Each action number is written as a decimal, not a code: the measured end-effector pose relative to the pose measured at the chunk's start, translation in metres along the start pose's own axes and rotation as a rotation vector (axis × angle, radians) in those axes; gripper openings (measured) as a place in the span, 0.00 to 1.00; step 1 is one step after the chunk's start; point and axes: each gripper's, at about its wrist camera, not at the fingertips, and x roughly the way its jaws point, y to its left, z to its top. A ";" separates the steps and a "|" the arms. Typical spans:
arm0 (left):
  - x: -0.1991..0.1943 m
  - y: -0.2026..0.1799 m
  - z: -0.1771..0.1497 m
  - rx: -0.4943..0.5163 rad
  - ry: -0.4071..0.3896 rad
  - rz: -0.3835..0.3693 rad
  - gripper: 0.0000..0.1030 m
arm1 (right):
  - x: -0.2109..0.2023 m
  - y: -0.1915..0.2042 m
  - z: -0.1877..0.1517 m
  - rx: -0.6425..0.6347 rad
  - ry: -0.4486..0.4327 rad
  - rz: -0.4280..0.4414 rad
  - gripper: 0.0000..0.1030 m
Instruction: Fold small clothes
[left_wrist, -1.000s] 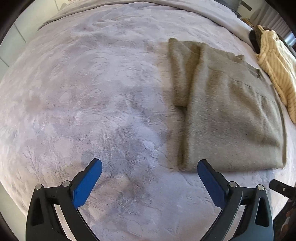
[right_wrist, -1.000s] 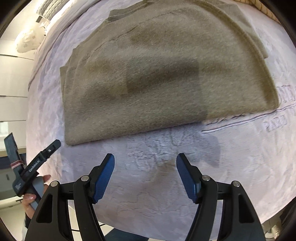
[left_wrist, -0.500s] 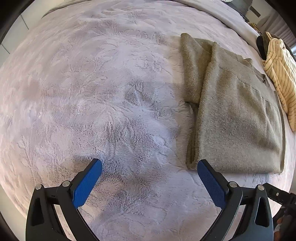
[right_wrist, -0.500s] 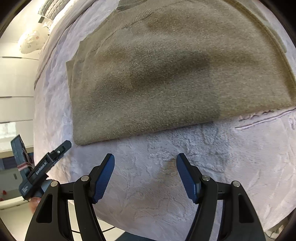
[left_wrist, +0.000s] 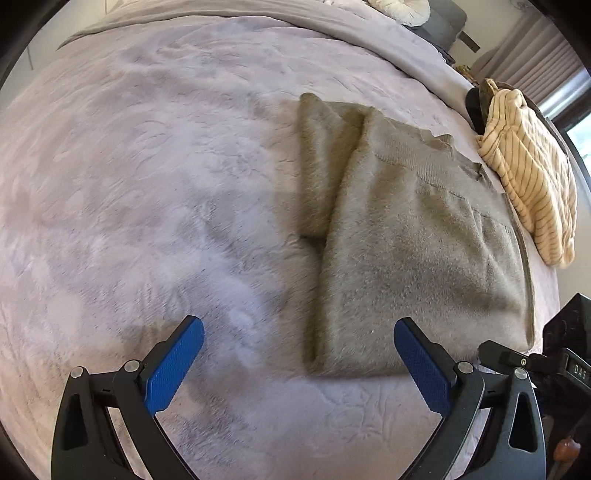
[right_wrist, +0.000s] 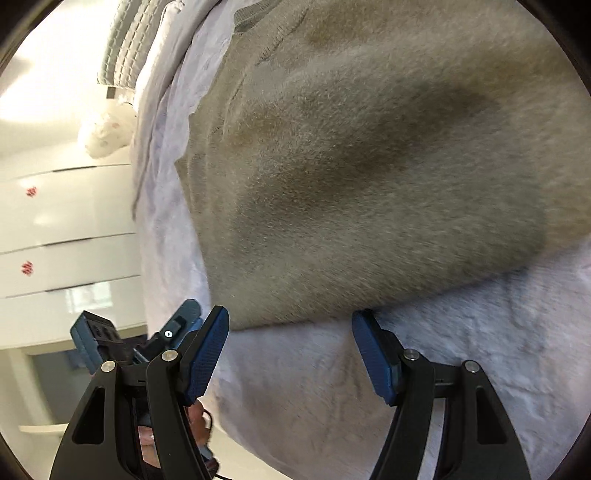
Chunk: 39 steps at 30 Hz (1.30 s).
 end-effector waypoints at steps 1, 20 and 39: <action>0.002 -0.001 0.001 0.001 0.007 -0.002 1.00 | 0.003 -0.001 0.001 0.009 0.001 0.013 0.71; 0.025 -0.016 0.010 0.007 0.100 0.052 1.00 | 0.041 0.000 0.017 0.142 -0.028 0.225 0.72; 0.038 -0.026 0.028 -0.050 0.124 -0.094 1.00 | 0.045 -0.009 0.018 0.189 -0.021 0.400 0.09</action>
